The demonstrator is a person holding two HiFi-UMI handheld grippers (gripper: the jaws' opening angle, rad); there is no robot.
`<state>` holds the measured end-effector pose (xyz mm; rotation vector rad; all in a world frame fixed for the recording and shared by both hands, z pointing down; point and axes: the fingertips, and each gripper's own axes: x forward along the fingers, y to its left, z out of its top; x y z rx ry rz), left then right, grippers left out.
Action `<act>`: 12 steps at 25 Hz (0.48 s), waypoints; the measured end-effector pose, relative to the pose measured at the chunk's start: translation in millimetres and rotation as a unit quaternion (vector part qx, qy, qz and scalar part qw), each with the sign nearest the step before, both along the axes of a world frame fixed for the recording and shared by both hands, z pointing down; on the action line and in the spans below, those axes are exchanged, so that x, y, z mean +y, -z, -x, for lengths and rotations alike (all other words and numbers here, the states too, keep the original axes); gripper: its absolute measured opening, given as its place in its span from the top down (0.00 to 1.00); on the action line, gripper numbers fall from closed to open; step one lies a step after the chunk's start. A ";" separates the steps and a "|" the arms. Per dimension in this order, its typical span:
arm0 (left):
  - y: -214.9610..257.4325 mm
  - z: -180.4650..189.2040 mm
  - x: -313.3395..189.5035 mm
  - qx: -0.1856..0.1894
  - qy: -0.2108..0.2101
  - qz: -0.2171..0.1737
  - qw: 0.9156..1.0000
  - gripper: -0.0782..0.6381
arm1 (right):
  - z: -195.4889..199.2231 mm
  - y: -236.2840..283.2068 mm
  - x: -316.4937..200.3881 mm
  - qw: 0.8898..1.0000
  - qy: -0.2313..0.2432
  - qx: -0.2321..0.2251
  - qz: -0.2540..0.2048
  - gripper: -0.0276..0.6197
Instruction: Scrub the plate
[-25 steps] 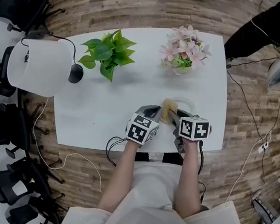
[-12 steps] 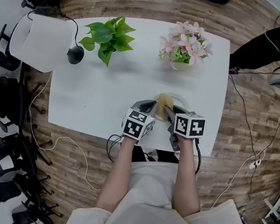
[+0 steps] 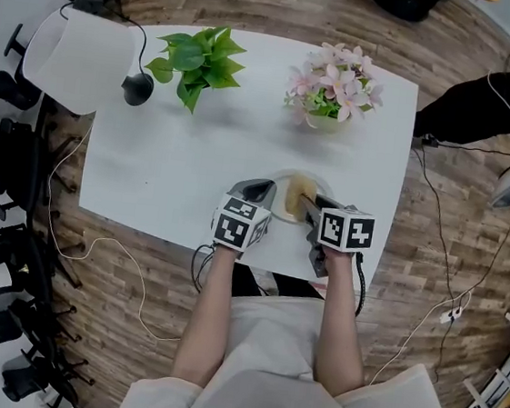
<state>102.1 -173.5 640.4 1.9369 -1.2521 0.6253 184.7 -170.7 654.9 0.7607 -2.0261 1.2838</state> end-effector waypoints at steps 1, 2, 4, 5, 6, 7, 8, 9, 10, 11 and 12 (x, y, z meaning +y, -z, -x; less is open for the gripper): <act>0.0 0.4 -0.8 -0.001 0.002 -0.001 1.000 0.89 | -1.9 0.1 -0.9 1.000 0.000 0.000 0.001 0.74; -0.1 0.8 -1.2 -0.001 0.004 -0.002 1.000 0.89 | -3.7 0.6 -1.9 1.000 -0.001 0.000 0.001 0.74; -0.5 1.4 -1.1 -0.001 0.007 -0.004 1.000 0.89 | -7.7 1.0 -3.3 1.000 -0.002 0.000 0.001 0.74; -0.7 1.5 -0.8 -0.001 0.009 -0.003 1.000 0.89 | -10.3 0.8 -3.7 1.000 -0.002 0.001 0.000 0.74; -0.9 1.3 -0.8 -0.001 0.011 -0.003 1.000 0.89 | -13.2 0.6 -4.3 1.000 -0.001 0.003 0.000 0.74; -1.0 0.8 -1.0 -0.003 0.012 -0.004 1.000 0.89 | -16.1 0.7 -5.0 1.000 -0.001 0.005 -0.002 0.74; -1.2 0.4 -1.6 -0.005 0.012 -0.005 1.000 0.89 | -18.6 1.3 -6.1 1.000 -0.001 0.007 -0.004 0.74; -1.3 0.4 -2.2 -0.008 0.013 -0.006 1.000 0.89 | -21.1 1.9 -7.5 1.000 -0.001 0.010 -0.006 0.74; -1.4 0.7 -2.5 -0.011 0.013 -0.005 1.000 0.89 | -24.1 1.9 -8.7 1.000 -0.002 0.014 -0.009 0.74; -1.5 0.9 -2.5 -0.014 0.015 -0.003 1.000 0.89 | -27.6 1.5 -9.6 1.000 -0.002 0.017 -0.011 0.74; -1.6 1.0 -2.2 -0.015 0.017 -0.002 1.000 0.89 | -31.3 1.7 -10.3 1.000 -0.004 0.019 -0.012 0.74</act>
